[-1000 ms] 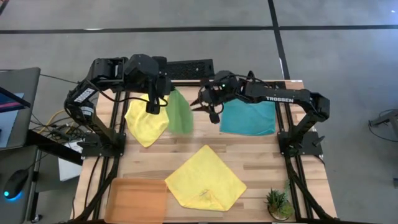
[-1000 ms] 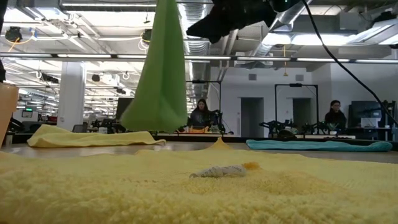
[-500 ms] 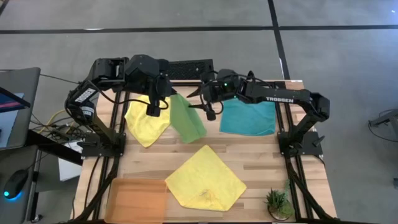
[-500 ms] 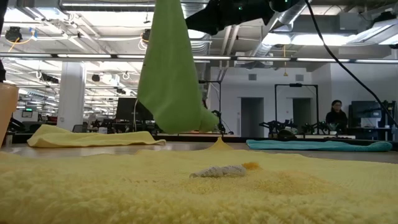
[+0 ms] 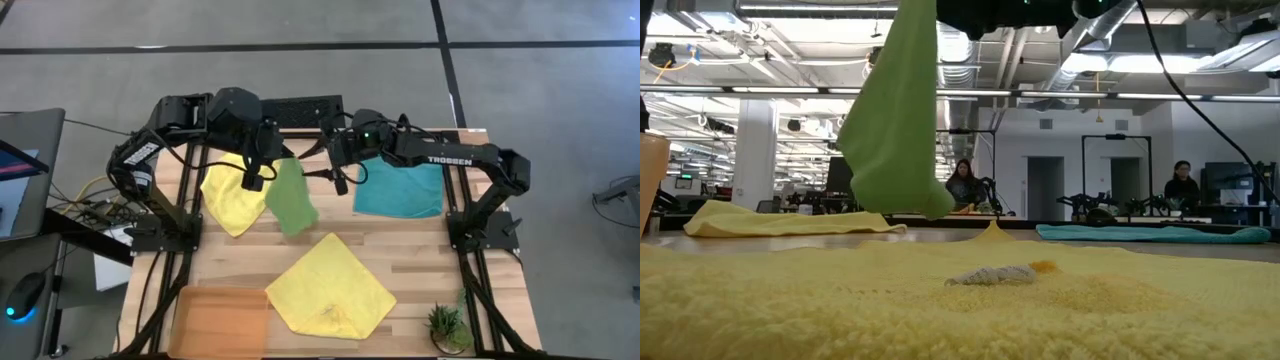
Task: Fold microfiber towels
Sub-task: Fold the green microfiber towel
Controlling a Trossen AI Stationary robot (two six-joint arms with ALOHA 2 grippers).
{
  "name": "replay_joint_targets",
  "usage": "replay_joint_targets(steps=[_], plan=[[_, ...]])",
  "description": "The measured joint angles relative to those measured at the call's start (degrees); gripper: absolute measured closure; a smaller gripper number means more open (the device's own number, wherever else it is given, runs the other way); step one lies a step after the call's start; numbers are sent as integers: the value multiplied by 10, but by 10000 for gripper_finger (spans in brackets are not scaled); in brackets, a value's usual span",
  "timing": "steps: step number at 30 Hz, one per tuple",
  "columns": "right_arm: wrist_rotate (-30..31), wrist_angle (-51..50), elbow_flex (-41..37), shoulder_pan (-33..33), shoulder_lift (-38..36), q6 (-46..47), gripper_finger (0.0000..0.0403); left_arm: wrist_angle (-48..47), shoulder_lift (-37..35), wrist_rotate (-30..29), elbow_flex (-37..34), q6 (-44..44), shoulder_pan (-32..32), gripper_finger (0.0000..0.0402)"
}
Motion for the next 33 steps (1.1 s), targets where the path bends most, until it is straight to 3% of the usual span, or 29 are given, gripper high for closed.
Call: replay_joint_targets(steps=[7, 20, 33], plan=[[-3, -4, 0, 4, 0, -1, 192, 28, -1, -2, 0, 15, 0, 402], [-15, -120, 0, 2, 0, 9, 221, 20, -1, -83, 2, 33, 0, 402], [-15, -177, 0, 2, 0, -6, 245, 32, -3, -107, 7, 75, 0, 402]])
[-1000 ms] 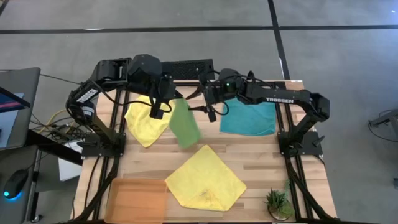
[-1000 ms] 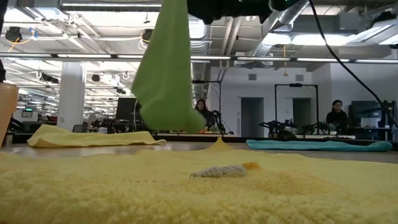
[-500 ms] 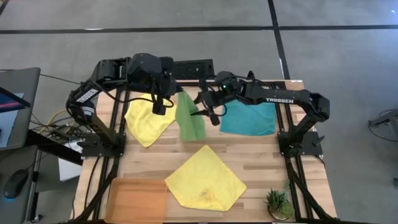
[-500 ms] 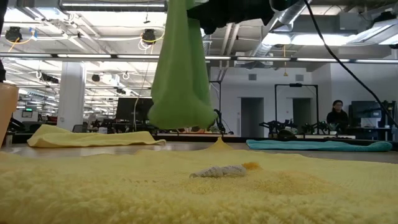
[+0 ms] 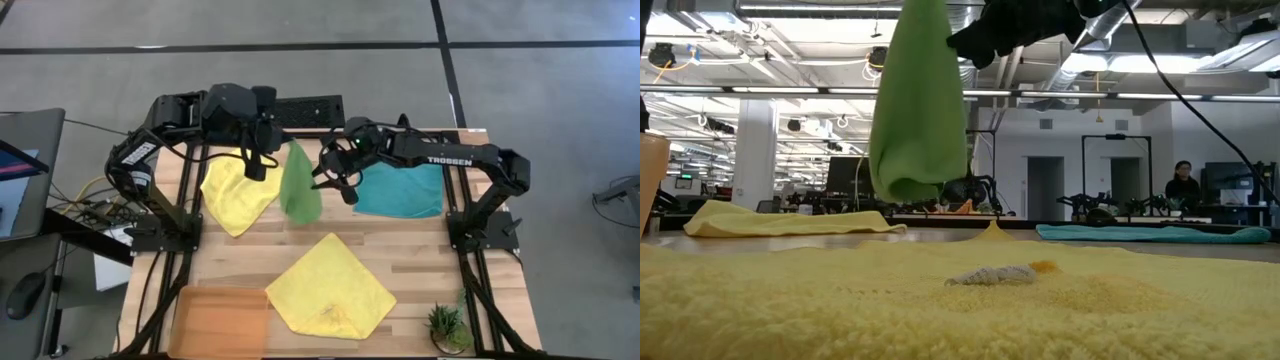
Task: Fold microfiber towels
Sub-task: Fold the green microfiber towel
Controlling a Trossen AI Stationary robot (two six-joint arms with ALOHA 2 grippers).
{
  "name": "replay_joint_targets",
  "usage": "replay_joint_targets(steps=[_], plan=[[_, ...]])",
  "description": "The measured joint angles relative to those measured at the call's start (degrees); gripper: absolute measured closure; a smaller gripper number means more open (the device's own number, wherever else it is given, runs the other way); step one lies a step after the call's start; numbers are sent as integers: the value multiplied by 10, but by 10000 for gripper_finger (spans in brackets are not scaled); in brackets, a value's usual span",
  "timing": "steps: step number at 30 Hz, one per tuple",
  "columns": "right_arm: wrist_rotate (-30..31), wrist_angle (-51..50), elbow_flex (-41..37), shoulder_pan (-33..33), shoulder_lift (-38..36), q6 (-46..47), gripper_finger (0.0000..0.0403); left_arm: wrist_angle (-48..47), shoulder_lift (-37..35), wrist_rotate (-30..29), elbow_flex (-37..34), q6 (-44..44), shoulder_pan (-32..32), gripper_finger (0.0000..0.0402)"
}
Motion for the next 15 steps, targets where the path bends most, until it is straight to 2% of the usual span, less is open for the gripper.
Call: replay_joint_targets(steps=[6, 15], plan=[[0, 1, 0, 0, 2, 0, 245, 33, 0, 0, 0, 26, 0, 402], [3, 2, 0, 0, 48, 4, 251, 41, -7, -4, 14, 42, 0, 402]])
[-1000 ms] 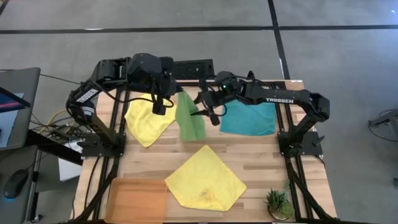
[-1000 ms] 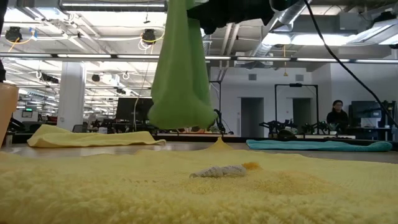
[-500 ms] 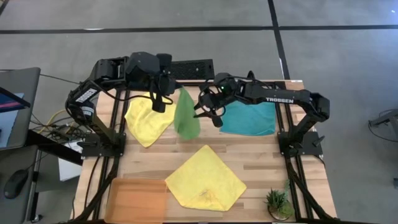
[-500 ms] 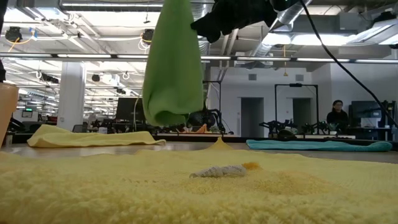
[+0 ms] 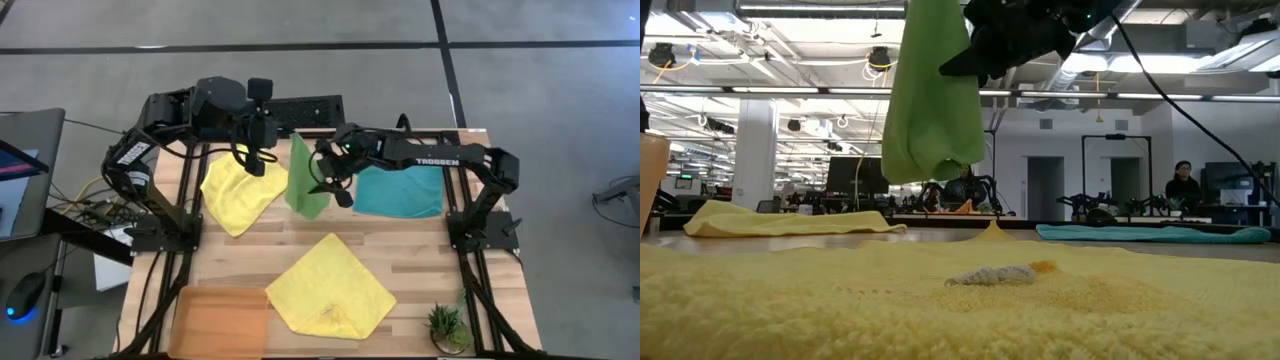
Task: Fold microfiber towels
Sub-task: Fold the green microfiber towel
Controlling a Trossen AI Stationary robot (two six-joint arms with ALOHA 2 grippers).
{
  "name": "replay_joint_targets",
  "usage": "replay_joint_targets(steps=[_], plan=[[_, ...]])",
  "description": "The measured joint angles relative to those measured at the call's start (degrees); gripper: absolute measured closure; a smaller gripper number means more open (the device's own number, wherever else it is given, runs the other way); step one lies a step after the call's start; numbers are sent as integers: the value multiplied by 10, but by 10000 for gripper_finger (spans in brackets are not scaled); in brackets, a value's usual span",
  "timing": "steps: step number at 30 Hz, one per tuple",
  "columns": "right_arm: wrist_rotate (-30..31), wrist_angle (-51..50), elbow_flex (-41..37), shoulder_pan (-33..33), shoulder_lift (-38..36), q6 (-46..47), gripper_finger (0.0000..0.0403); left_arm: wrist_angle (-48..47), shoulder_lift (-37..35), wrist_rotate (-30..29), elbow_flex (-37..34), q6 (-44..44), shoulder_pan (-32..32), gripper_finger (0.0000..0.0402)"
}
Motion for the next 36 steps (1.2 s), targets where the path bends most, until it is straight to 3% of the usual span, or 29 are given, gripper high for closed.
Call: replay_joint_targets(steps=[11, 25, 36], plan=[[-2, -46, 0, -3, 3, 0, 281, -32, -6, -50, 1, -2, 0, 402], [-1, -172, 0, -15, 2, -1, 291, -44, -15, -63, 1, -11, 0, 402], [-3, -202, 0, -15, 2, -19, 294, -54, -20, -62, 1, -21, 0, 402]])
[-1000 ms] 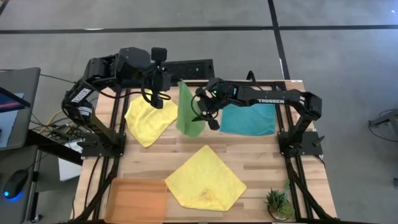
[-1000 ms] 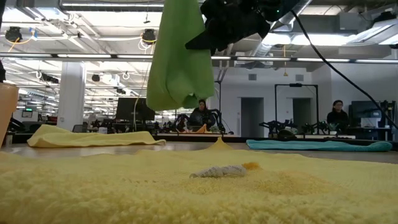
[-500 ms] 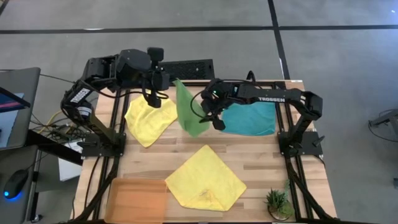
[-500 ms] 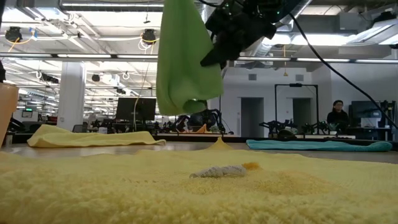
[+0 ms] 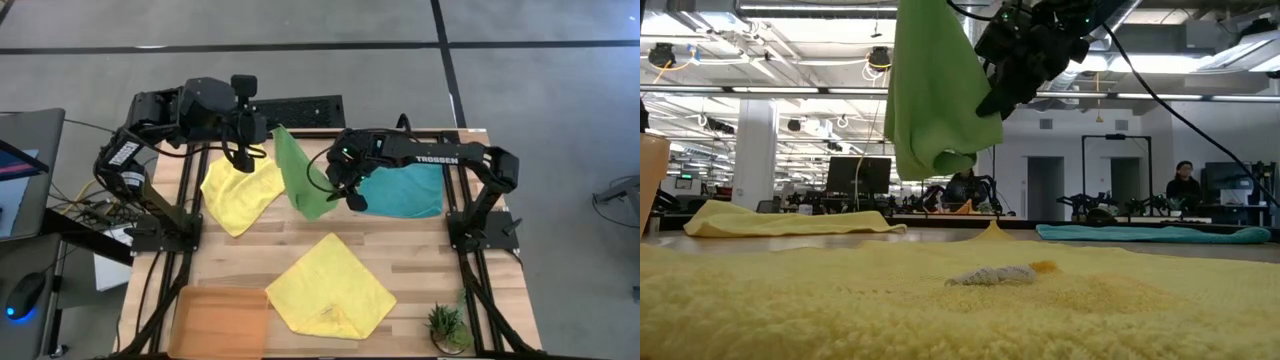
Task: Fold microfiber towels
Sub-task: Fold the green microfiber towel
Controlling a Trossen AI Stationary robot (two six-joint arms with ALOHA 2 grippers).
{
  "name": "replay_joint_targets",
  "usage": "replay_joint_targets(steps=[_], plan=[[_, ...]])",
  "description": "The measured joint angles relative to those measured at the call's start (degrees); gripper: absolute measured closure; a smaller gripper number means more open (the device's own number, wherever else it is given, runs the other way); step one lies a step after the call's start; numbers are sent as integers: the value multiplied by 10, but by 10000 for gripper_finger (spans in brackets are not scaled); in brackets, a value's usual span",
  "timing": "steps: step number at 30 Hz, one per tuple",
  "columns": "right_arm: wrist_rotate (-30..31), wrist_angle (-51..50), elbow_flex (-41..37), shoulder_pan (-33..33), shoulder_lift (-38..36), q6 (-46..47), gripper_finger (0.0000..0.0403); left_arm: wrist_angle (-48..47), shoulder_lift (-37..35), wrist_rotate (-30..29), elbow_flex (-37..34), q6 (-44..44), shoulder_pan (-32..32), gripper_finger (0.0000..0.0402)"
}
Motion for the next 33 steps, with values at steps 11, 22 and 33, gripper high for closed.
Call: replay_joint_targets(steps=[11, 22, 33], plan=[[0, -58, 0, -5, 0, 3, 325, -15, 0, 0, 0, -16, 0, 402], [20, -65, 1, -12, -22, 4, 394, -56, 0, 6, 0, -71, 0, 401], [145, -81, 0, -41, -124, 8, 394, -134, 17, 30, -12, -208, 0, 402]])
